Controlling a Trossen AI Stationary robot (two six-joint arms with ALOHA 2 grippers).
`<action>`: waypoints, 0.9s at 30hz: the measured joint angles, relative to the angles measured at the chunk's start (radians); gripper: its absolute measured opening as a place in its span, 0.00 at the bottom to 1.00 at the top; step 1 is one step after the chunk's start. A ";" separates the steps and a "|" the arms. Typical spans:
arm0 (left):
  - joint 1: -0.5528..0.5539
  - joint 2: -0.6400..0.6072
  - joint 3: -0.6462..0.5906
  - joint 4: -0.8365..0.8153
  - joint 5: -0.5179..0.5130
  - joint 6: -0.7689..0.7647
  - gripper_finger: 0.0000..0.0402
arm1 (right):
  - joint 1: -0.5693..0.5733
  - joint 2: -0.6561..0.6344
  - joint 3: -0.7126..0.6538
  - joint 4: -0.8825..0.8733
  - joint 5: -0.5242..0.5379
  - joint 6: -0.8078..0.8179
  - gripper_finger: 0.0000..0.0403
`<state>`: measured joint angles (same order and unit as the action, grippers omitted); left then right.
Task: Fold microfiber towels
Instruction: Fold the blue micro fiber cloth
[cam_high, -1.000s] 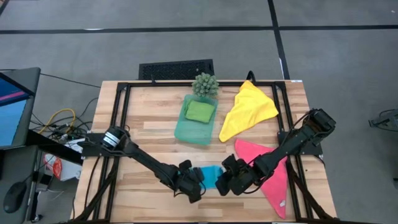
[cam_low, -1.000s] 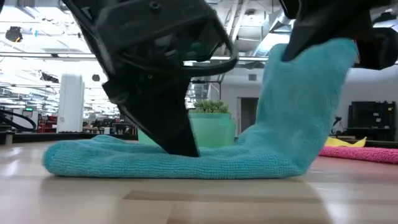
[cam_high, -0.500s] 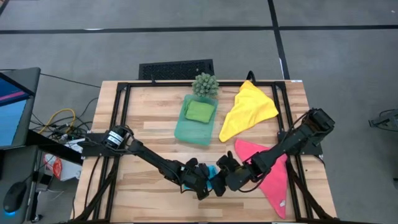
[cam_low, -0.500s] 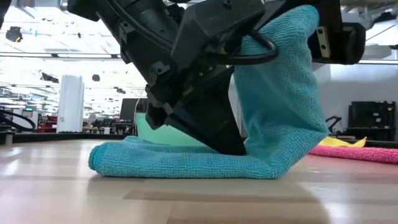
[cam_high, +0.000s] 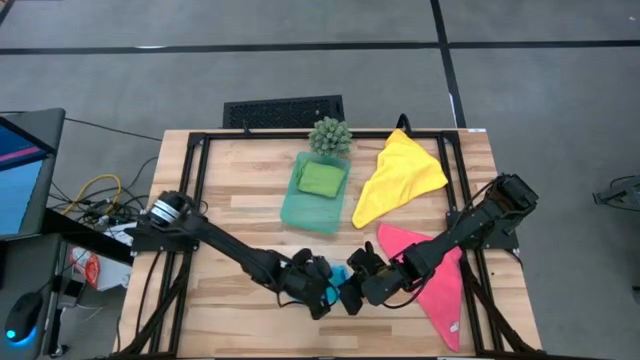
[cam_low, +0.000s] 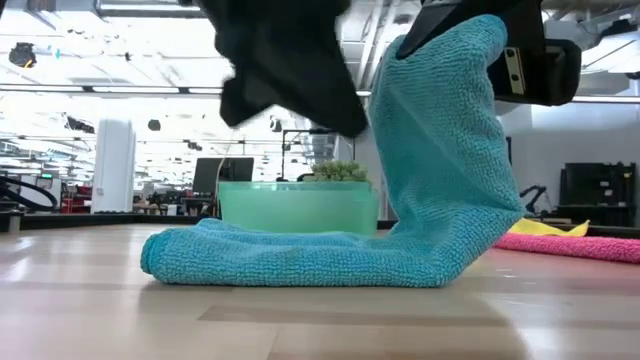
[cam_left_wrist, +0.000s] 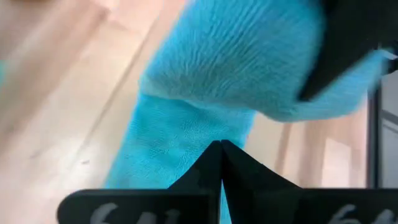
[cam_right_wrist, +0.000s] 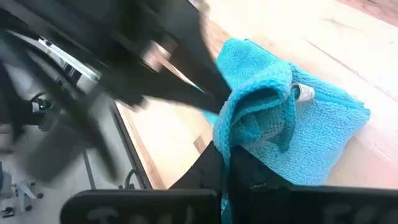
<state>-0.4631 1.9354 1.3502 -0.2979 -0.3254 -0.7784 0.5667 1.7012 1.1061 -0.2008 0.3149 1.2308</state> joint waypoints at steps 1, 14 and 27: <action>-0.008 -0.018 0.000 -0.031 -0.009 0.009 0.00 | 0.000 0.000 0.000 0.000 0.000 0.000 0.06; -0.151 -0.033 -0.093 -0.164 -0.190 -0.228 0.00 | -0.024 0.039 0.000 0.030 -0.020 -0.017 0.05; -0.209 -0.030 -0.128 -0.179 -0.196 -0.389 0.00 | -0.079 0.126 -0.002 0.180 -0.108 -0.081 0.05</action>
<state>-0.6724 1.9053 1.2224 -0.4768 -0.5211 -1.1678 0.4881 1.8277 1.1037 -0.0210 0.2069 1.1496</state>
